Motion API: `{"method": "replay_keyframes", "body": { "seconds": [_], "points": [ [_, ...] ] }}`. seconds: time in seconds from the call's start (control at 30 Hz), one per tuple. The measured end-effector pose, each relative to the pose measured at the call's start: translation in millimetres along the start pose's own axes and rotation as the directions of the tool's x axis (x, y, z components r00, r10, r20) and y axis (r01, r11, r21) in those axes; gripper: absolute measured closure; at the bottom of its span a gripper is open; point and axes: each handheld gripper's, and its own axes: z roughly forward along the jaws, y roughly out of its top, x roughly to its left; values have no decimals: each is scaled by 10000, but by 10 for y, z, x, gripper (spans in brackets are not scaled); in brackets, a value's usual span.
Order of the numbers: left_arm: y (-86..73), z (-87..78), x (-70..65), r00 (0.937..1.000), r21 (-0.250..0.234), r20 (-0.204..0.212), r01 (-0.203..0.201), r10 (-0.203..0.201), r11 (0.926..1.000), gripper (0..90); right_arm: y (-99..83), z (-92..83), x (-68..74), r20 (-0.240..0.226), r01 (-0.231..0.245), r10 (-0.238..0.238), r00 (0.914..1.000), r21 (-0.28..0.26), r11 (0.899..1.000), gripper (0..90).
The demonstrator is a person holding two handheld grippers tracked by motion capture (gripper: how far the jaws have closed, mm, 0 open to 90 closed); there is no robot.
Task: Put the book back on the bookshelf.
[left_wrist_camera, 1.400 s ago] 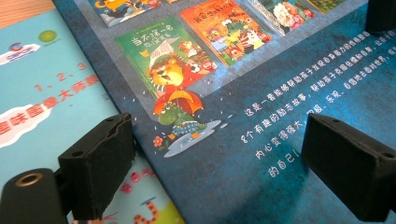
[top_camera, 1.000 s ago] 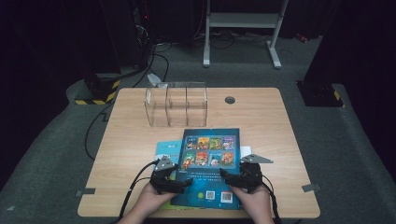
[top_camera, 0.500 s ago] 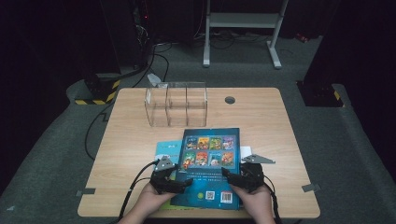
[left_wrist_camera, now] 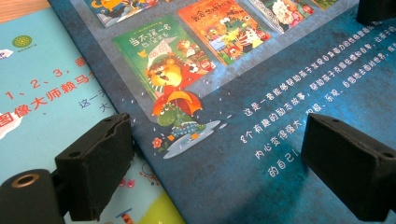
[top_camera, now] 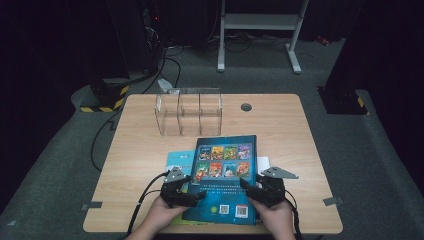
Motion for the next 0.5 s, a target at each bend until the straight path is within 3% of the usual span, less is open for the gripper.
{"method": "replay_keyframes", "body": {
  "seconds": [0.5],
  "points": [
    [-5, -3, 27, 9999, -89, 73, 85, -84, 9999, 88, -3, -29, 34, 52, 140, -140, 9999, -133, 9998, 443]
  ]
}}
